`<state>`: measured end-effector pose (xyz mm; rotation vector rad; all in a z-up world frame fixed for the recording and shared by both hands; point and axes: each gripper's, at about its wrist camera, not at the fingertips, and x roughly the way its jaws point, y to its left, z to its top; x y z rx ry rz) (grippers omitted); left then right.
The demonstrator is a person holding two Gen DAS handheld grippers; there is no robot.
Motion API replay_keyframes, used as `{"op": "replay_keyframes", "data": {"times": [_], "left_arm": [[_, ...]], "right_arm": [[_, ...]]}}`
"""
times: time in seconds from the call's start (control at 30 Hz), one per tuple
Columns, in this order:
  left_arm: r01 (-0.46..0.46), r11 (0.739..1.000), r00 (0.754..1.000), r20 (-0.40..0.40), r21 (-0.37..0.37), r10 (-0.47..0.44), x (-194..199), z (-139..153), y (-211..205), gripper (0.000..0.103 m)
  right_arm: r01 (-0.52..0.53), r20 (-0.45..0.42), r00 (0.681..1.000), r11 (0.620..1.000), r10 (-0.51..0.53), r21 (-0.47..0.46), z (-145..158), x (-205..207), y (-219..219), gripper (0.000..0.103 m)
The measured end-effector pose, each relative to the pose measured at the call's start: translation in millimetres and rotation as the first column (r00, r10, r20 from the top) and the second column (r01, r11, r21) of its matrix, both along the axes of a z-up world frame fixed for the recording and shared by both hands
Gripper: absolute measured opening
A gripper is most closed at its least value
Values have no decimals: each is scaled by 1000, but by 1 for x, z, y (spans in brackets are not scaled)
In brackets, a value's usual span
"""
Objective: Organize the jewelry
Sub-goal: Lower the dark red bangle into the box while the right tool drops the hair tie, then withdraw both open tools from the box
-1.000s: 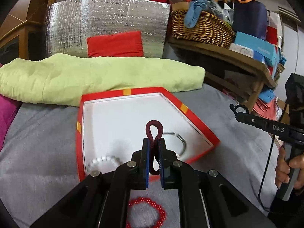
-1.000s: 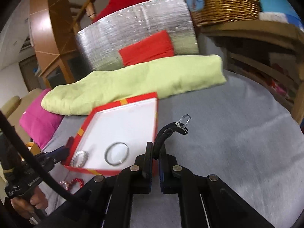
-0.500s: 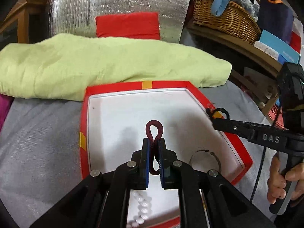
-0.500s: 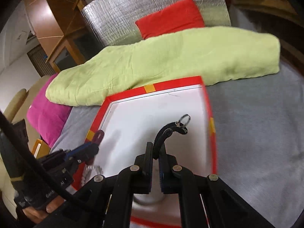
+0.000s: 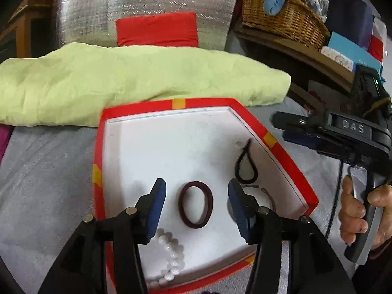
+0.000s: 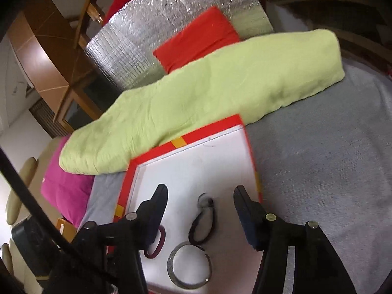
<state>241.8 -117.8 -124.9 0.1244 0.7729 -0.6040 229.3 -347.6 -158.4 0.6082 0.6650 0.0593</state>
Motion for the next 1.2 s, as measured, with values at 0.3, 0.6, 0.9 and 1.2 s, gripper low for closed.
{"op": "replay_keyframes", "data": {"times": [0.3,0.6,0.9,1.2], "left_arm": [[-195,979,979,43,-53,197,-17,25,69,64],[-271,961,961,37,-54,273,-64,30,118,65],[-260,966,966,1,9,260,-136,5,143,66],[-278,960,959,-37,46,279,-137,-14,148,66]], "right_arm": [[22,40,999,1000,-21,-15,24,-51,-5,60],[38,-1,999,998,-38,42,19,-121,-18,60],[-8,-96,995,998,13,57,-5,-185,-9,60],[-109,-181,977,993,116,47,-29,-206,13,60]]}}
